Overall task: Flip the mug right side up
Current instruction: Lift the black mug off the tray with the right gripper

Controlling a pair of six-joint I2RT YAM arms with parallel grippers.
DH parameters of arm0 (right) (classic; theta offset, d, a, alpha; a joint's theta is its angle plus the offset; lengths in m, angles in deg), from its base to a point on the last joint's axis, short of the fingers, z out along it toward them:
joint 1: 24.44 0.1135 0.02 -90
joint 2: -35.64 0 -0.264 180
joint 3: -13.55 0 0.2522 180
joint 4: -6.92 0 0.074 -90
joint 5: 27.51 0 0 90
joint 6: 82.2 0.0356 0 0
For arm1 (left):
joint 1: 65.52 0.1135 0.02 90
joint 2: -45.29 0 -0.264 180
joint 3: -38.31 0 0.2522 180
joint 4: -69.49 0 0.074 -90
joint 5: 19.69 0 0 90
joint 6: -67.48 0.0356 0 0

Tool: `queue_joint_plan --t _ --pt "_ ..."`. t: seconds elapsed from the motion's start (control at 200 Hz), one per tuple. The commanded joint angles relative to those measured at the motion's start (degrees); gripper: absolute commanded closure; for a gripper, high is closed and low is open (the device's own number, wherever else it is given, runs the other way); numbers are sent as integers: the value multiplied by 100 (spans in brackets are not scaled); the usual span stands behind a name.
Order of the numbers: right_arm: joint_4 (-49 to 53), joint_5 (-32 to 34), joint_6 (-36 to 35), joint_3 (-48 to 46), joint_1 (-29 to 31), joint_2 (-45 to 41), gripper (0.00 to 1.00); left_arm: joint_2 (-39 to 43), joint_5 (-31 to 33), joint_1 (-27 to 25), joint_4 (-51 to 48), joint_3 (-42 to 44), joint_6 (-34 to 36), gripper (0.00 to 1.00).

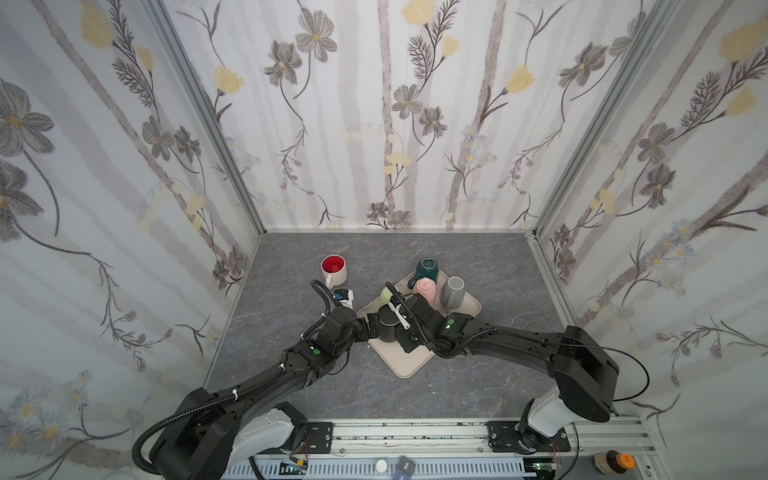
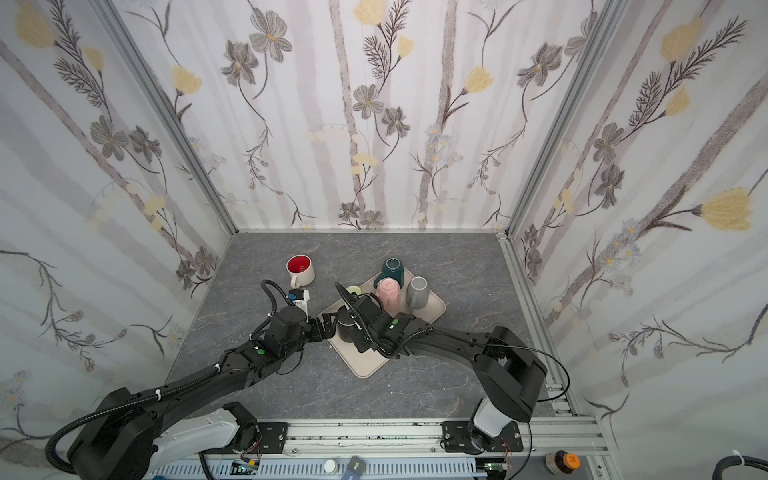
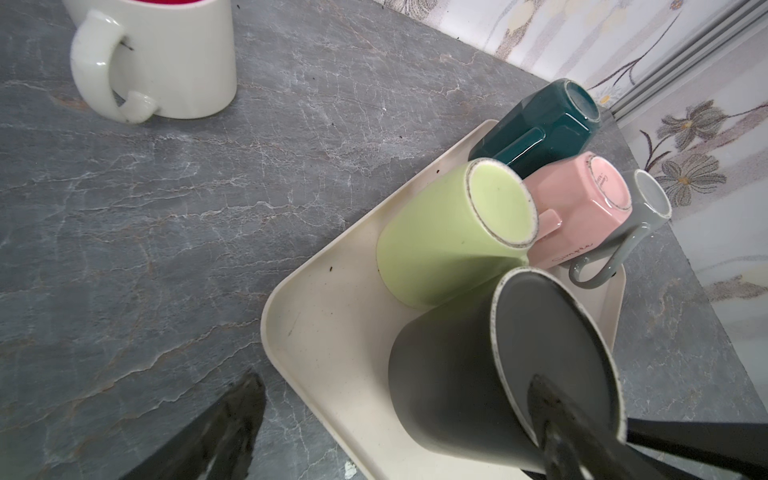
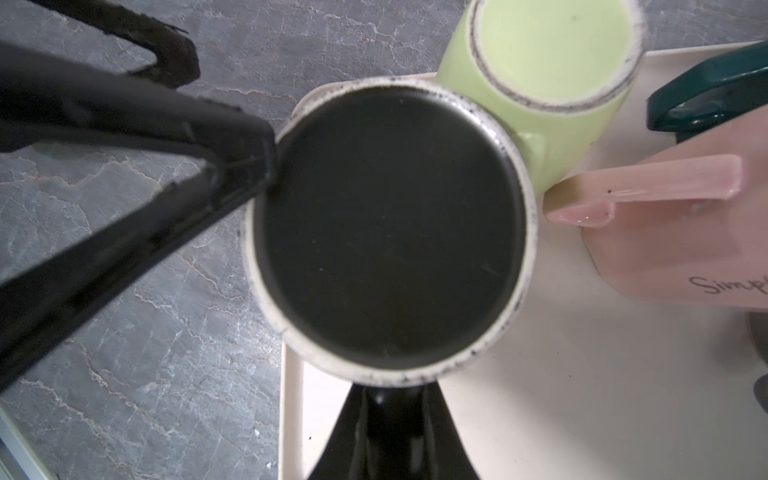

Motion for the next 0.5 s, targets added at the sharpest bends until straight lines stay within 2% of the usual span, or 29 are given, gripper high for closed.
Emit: queue_joint_plan --t 0.0,0.365,0.495 --pt "-253 147 225 -84 9 -183 99 -2 64 -8 34 -53 -49 0" --pt "-347 305 702 -706 6 -806 100 -35 87 3 39 -46 -72 0" --pt "-485 317 874 -960 -4 -1384 100 -87 66 1 65 -46 -83 0"
